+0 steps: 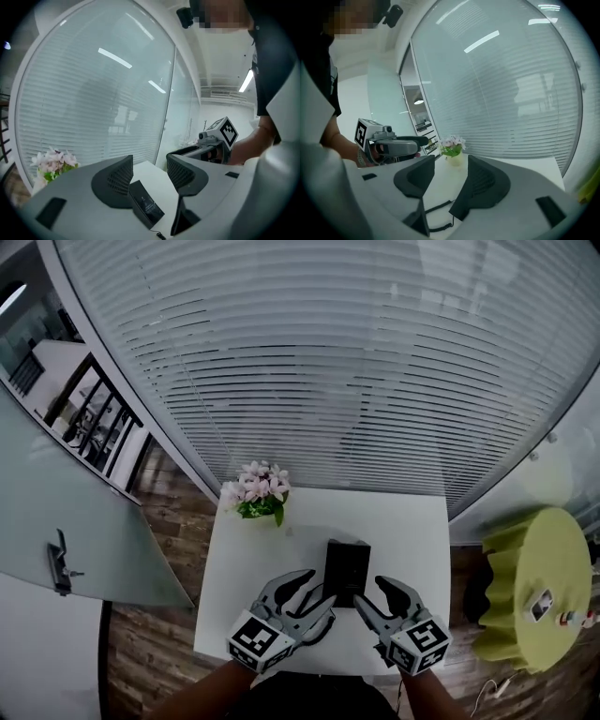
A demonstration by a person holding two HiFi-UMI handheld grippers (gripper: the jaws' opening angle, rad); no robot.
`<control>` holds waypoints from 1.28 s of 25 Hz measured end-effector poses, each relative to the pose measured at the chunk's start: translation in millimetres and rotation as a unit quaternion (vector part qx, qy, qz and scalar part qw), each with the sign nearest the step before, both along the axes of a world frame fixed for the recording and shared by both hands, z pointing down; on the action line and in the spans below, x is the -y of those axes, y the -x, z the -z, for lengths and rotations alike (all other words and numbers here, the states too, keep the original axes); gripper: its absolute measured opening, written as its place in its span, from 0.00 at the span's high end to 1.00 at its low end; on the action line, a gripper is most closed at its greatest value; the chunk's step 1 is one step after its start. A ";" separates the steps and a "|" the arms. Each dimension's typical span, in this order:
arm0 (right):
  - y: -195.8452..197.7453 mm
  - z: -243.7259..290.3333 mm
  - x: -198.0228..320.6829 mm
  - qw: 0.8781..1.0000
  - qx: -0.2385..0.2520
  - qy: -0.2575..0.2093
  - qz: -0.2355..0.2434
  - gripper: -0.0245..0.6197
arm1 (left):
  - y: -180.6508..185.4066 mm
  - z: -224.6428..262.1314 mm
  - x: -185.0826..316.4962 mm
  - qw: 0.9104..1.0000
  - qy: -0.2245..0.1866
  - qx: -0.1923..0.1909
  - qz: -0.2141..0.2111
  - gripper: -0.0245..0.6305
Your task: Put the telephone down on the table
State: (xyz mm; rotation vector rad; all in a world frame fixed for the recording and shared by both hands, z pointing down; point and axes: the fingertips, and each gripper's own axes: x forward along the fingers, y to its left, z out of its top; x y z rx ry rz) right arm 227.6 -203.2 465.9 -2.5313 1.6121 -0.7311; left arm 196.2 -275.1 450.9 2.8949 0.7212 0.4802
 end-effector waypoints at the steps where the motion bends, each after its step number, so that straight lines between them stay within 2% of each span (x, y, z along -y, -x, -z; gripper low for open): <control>1: 3.3 12.4 -0.4 1.000 -0.014 -0.011 -0.002 0.60 | 2.7 10.7 -2.6 1.000 0.000 -0.013 -0.003 0.61; 3: 9.5 40.0 -2.7 0.998 -0.042 -0.037 -0.008 0.69 | 8.5 32.2 -8.0 0.999 0.004 -0.039 -0.010 0.64; 5: 14.3 66.0 -4.3 0.995 -0.065 -0.069 -0.012 0.82 | 14.8 49.4 -11.8 0.998 0.013 -0.067 -0.017 0.75; 6: 16.5 76.7 -3.7 0.994 -0.077 -0.082 -0.013 0.85 | 17.6 55.6 -12.3 0.997 0.012 -0.076 -0.018 0.79; 9: 27.1 98.9 3.3 0.988 -0.117 -0.100 0.003 0.90 | 21.5 71.6 -11.6 0.995 0.012 -0.099 -0.010 0.89; 12: 37.8 108.1 11.5 0.984 -0.153 -0.093 0.019 0.91 | 23.7 82.8 -10.9 0.994 0.015 -0.111 -0.007 0.95; 20: 54.0 108.7 23.6 0.980 -0.180 -0.073 0.034 0.93 | 29.7 89.2 -12.2 0.993 0.014 -0.114 -0.012 0.95; 25: 59.4 108.5 24.6 0.981 -0.175 -0.073 0.033 0.93 | 32.9 87.7 -15.2 0.993 0.000 -0.118 -0.009 0.95; 32: 63.7 108.5 27.2 0.981 -0.168 -0.085 0.036 0.93 | 38.6 82.8 -15.5 0.993 0.008 -0.114 -0.007 0.95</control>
